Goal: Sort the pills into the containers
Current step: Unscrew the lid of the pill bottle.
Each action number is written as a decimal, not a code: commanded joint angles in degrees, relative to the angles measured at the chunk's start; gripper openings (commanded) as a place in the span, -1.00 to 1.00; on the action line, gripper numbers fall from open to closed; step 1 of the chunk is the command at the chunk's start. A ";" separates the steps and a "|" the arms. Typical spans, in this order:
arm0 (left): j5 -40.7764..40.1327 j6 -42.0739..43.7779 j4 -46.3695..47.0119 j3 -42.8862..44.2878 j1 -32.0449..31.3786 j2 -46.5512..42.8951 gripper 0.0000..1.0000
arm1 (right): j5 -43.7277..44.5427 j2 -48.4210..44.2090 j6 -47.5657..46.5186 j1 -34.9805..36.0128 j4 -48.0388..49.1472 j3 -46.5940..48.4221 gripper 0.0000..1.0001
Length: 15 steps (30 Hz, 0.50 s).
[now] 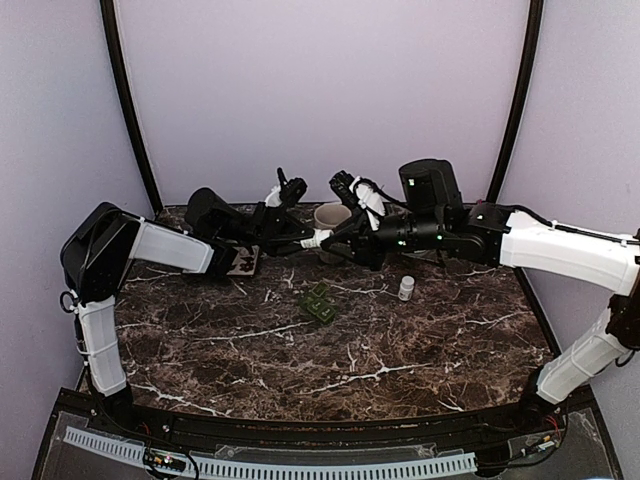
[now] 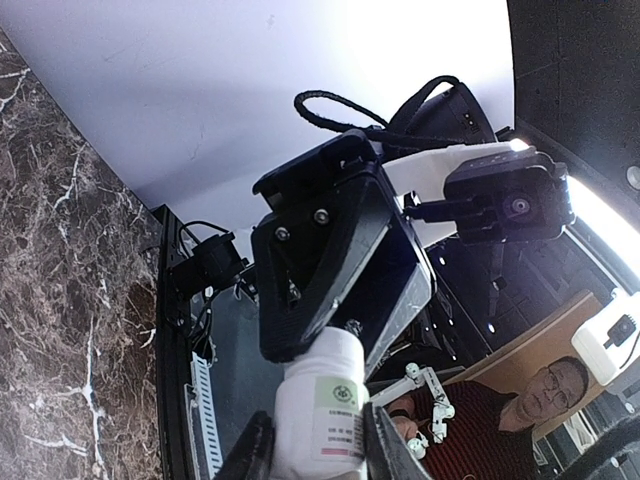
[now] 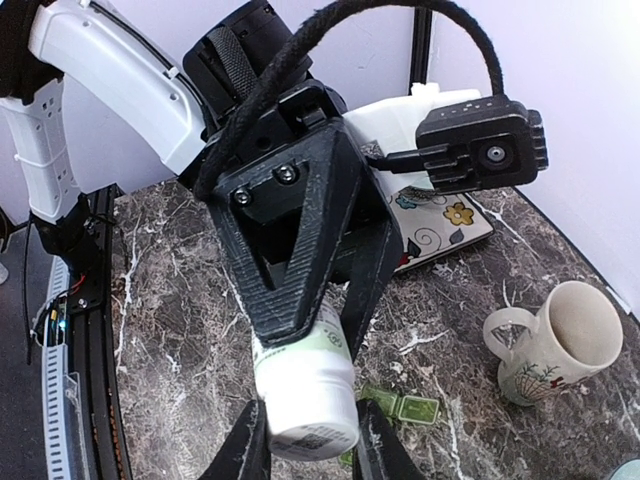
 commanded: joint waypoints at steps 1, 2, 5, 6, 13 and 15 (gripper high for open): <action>2.76 -0.16 3.34 1.09 -0.77 -1.86 -0.89 | 5.85 -0.74 -0.65 -0.90 -0.40 0.71 -0.43; 2.81 0.28 3.05 1.01 -0.76 -1.89 -0.89 | 5.49 -0.80 -0.48 -0.90 -0.65 0.90 -0.37; 2.52 2.37 1.52 0.77 -0.72 -2.09 -0.89 | 4.25 -0.82 0.39 -0.88 -1.54 1.66 -0.18; 2.40 3.23 0.69 0.71 -0.76 -2.20 -0.89 | 4.01 -0.82 0.51 -0.90 -1.87 1.88 -0.15; 1.99 6.64 -2.54 0.81 -0.67 -2.50 -0.89 | 2.65 -2.00 2.41 -0.90 -2.25 1.06 -0.05; 1.61 7.86 -3.64 0.66 -0.67 -2.63 -0.89 | 2.06 -2.65 3.05 -0.89 -2.13 0.64 -0.04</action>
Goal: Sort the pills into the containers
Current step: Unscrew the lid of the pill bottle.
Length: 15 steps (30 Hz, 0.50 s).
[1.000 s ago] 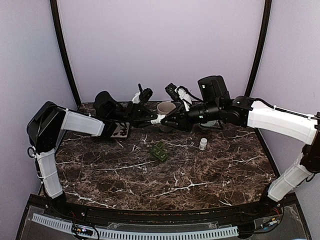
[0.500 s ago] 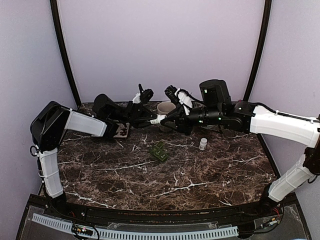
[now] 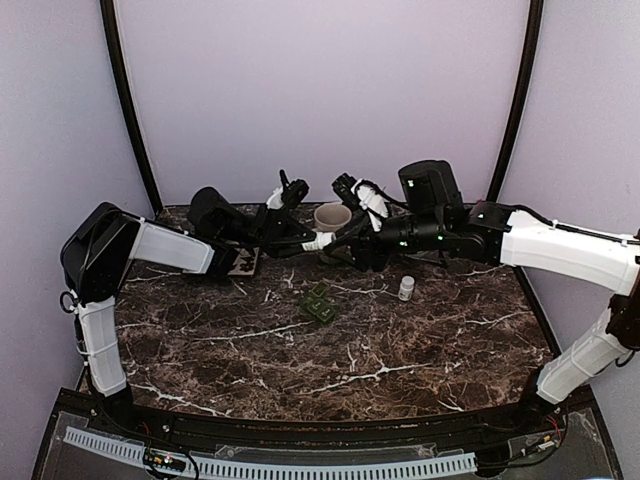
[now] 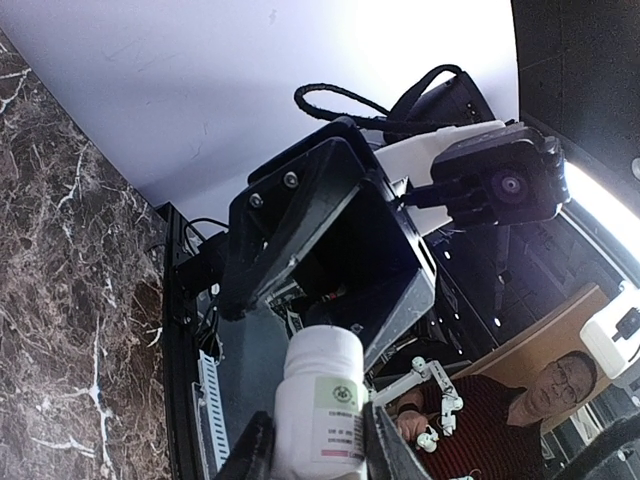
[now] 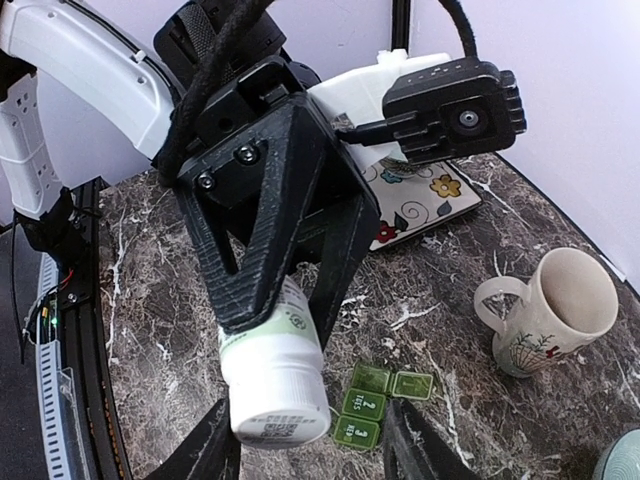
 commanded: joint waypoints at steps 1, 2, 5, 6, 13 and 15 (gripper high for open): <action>1.01 4.45 -1.64 0.58 -0.36 -2.73 -0.89 | -0.03 -2.91 2.20 -0.62 0.54 0.25 -0.03; 0.82 5.37 -2.52 0.56 -0.34 -2.91 -0.89 | -0.26 -3.34 2.47 -0.62 0.37 0.05 -0.03; 0.29 8.32 -5.47 0.62 -0.32 -3.44 -0.89 | -0.87 -4.27 3.10 -0.62 -0.16 -0.86 -0.03; 0.06 9.26 -6.45 0.71 -0.21 -3.62 -0.89 | -1.01 -4.55 3.39 -0.52 -0.36 -1.13 -0.03; -1.63 16.59 -12.65 -0.05 0.20 -5.68 -0.89 | -1.86 -7.18 7.43 -0.61 -0.49 -3.52 -0.02; -2.42 21.87 -18.12 -0.37 0.21 -7.26 -0.89 | -3.04 -7.18 10.99 -0.99 -0.05 -3.43 -0.03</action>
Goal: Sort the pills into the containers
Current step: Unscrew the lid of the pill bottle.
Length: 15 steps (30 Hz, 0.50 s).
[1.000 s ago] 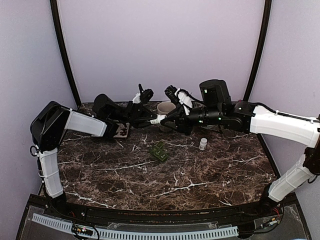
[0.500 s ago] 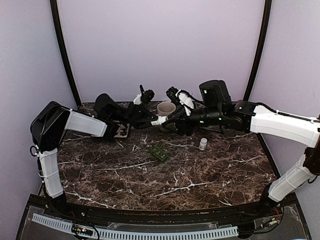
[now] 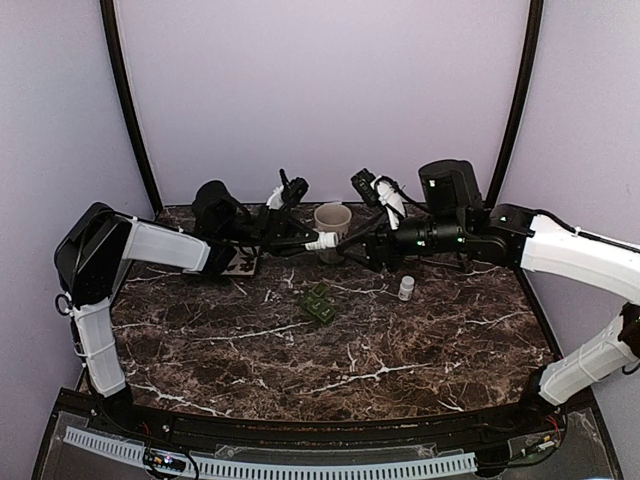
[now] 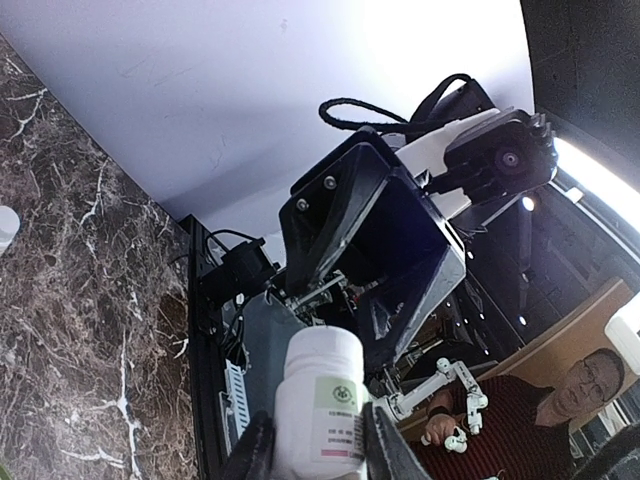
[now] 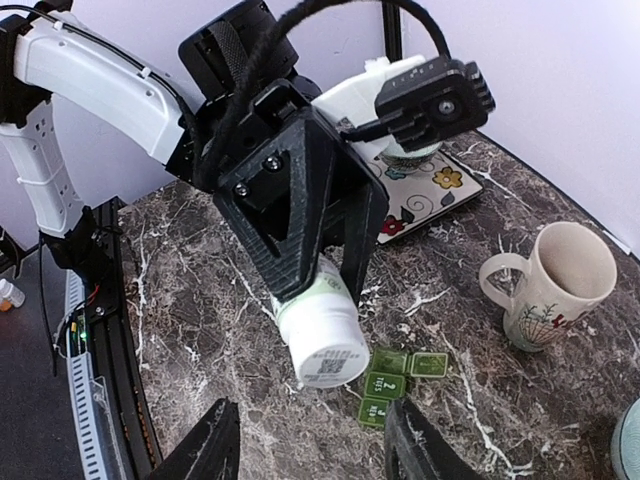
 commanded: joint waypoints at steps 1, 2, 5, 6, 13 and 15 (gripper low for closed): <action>-1.97 13.20 -12.31 -0.38 0.25 -6.62 -0.89 | -3.24 -1.15 7.97 -1.18 2.19 -0.39 -0.04; -2.65 17.10 -17.15 -0.27 0.23 -7.73 -0.89 | -4.75 -1.04 10.40 -1.72 3.04 -0.40 -0.04; -5.18 28.62 -29.79 0.49 0.23 -10.69 -0.89 | -10.54 -0.45 19.10 -4.33 6.64 -0.42 -0.08; -5.74 31.09 -32.32 0.75 0.23 -11.32 -0.89 | -12.17 0.02 22.19 -5.40 7.33 0.00 -0.10; -9.28 41.45 -42.58 0.76 0.23 -14.56 -0.89 | -22.38 4.78 38.86 -10.24 8.60 4.57 -0.16; -10.30 43.56 -44.99 1.13 0.23 -14.98 -0.89 | -24.82 6.60 41.41 -10.65 7.70 6.39 -0.17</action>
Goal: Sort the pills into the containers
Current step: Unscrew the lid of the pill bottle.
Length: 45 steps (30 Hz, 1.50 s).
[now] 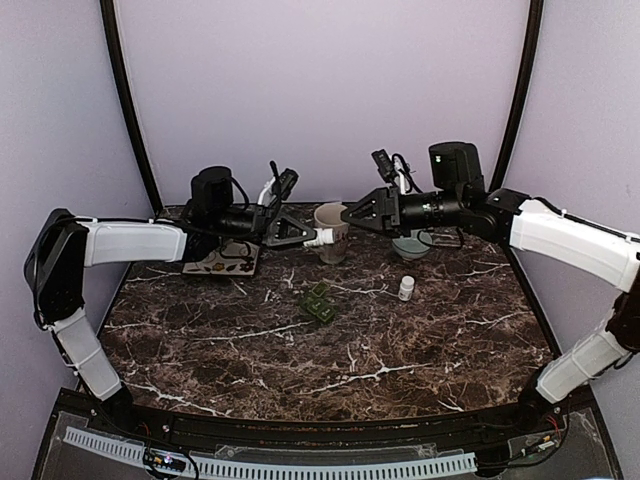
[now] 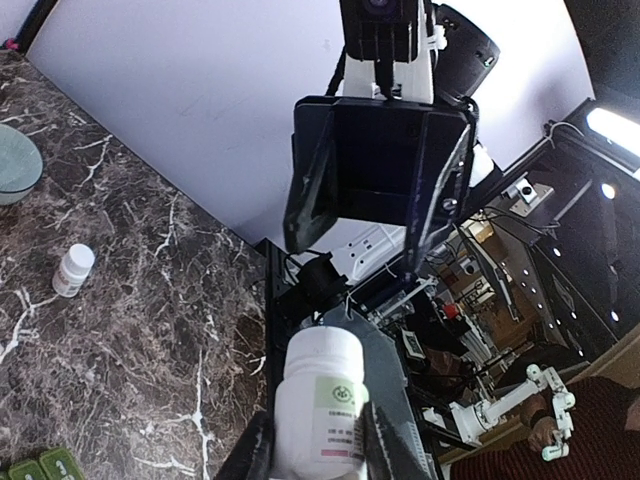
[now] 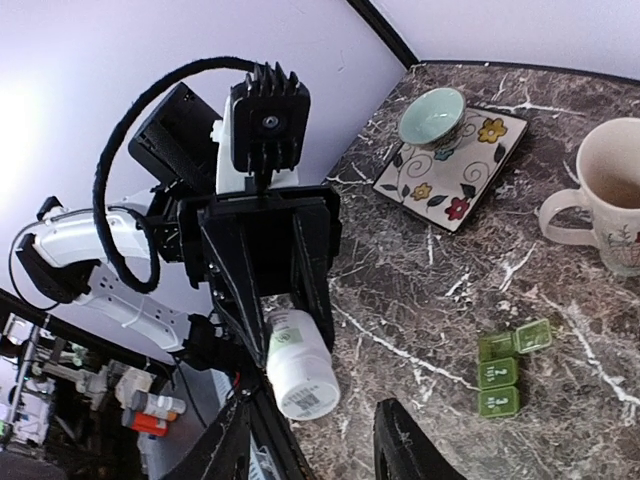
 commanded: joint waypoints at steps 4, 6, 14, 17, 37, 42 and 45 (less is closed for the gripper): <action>-4.08 12.93 -12.35 2.50 0.21 -3.44 -0.89 | -10.88 4.35 15.18 -1.17 4.28 4.24 -0.20; -4.78 14.16 -13.46 2.95 0.20 -3.52 -0.90 | -11.91 4.94 16.76 -1.37 4.48 4.37 -0.22; -4.90 14.94 -14.18 4.96 0.18 -2.71 -0.90 | -12.30 5.97 18.20 -2.63 3.67 3.09 -0.23; -4.81 14.96 -14.25 5.14 0.19 -2.70 -0.90 | -12.23 6.26 18.57 -3.22 3.95 2.67 -0.22; -4.47 15.63 -15.14 6.36 0.21 -1.82 -0.90 | -16.20 10.81 21.40 -3.94 7.37 4.15 -0.19; -4.38 15.58 -15.18 6.86 0.21 -1.50 -0.90 | -17.04 12.06 21.62 -4.02 7.81 4.42 -0.21; -4.21 15.62 -15.38 7.12 0.19 -1.23 -0.90 | -17.43 12.36 21.88 -3.95 8.34 4.51 -0.22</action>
